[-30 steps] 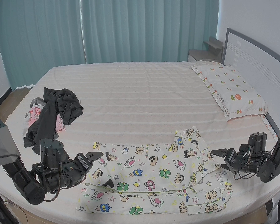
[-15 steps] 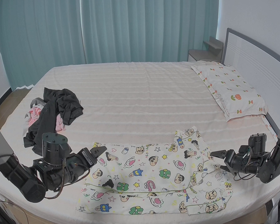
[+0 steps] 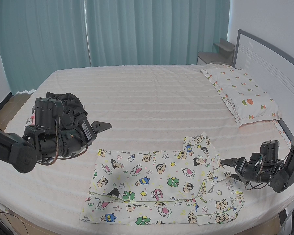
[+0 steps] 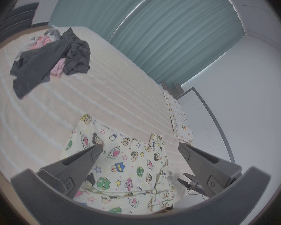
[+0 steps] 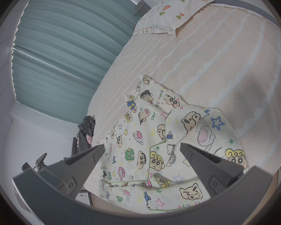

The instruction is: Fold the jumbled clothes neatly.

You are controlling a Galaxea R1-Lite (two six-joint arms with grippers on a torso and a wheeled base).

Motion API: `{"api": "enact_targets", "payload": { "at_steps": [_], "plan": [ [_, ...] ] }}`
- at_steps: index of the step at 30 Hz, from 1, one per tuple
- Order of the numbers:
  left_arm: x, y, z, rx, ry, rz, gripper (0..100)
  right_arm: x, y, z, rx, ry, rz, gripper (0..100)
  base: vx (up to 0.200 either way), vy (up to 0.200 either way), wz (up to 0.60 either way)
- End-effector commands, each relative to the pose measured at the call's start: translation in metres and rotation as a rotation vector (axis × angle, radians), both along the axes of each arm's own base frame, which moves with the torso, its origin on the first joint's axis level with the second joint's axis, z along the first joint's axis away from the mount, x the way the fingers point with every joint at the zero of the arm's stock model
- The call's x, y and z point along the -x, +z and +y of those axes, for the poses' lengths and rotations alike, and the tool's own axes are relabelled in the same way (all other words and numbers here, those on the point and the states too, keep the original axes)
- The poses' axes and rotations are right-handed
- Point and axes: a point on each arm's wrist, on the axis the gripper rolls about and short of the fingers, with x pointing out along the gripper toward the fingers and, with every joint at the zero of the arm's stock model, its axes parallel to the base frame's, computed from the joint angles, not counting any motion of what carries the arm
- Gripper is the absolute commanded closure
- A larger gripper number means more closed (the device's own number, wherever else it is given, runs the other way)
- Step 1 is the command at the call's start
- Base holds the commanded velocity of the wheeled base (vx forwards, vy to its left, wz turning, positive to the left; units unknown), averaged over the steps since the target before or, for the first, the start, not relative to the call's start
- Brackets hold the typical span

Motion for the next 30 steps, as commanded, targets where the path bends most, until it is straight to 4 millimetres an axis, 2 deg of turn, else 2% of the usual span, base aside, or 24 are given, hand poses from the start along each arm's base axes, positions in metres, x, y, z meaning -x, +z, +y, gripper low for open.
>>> {"api": "enact_targets", "payload": {
  "at_steps": [1,6,7,8,11,14,17,23,24,30],
  "plan": [
    [-0.013,-0.008,0.012,-0.04,0.023,0.005,0,0.0,0.0,0.0,0.0,0.001,0.001,0,0.0,0.0,0.0],
    [-0.035,-0.039,0.023,-0.13,0.013,0.049,0,0.0,0.0,0.003,0.002,0.01,0.0,0,0.0,0.0,0.0],
    [-0.035,-0.039,0.023,-0.13,0.013,0.049,0,0.0,0.0,0.003,0.002,0.01,0.0,0,0.0,0.0,0.0],
    [-0.045,-0.057,0.023,-0.132,0.0,0.074,0,0.001,0.0,0.004,0.004,0.014,-0.001,0,0.0,0.0,0.0],
    [-0.057,-0.081,0.02,-0.15,-0.026,0.071,0,0.001,-0.001,0.004,0.005,0.015,0.002,0,0.0,0.0,0.0],
    [-0.07,-0.115,0.017,-0.221,-0.078,0.056,0,0.001,-0.001,0.004,0.005,0.015,0.002,0,0.0,0.0,0.0],
    [-0.081,-0.137,0.017,-0.267,-0.103,0.057,0,0.002,-0.002,0.004,0.006,0.015,0.009,0,0.0,0.0,0.0],
    [-0.1,-0.156,0.032,-0.29,-0.079,0.068,0,0.002,-0.003,0.004,0.008,0.017,0.006,0,0.0,0.0,0.0],
    [-0.105,-0.164,0.036,-0.293,-0.07,0.08,0,0.002,-0.004,0.004,0.008,0.017,0.004,0,0.0,0.0,0.0],
    [-0.108,-0.183,0.047,-0.317,-0.074,0.112,0,0.003,-0.006,0.004,0.008,0.017,0.006,0,0.0,0.0,0.0]
  ]
}}
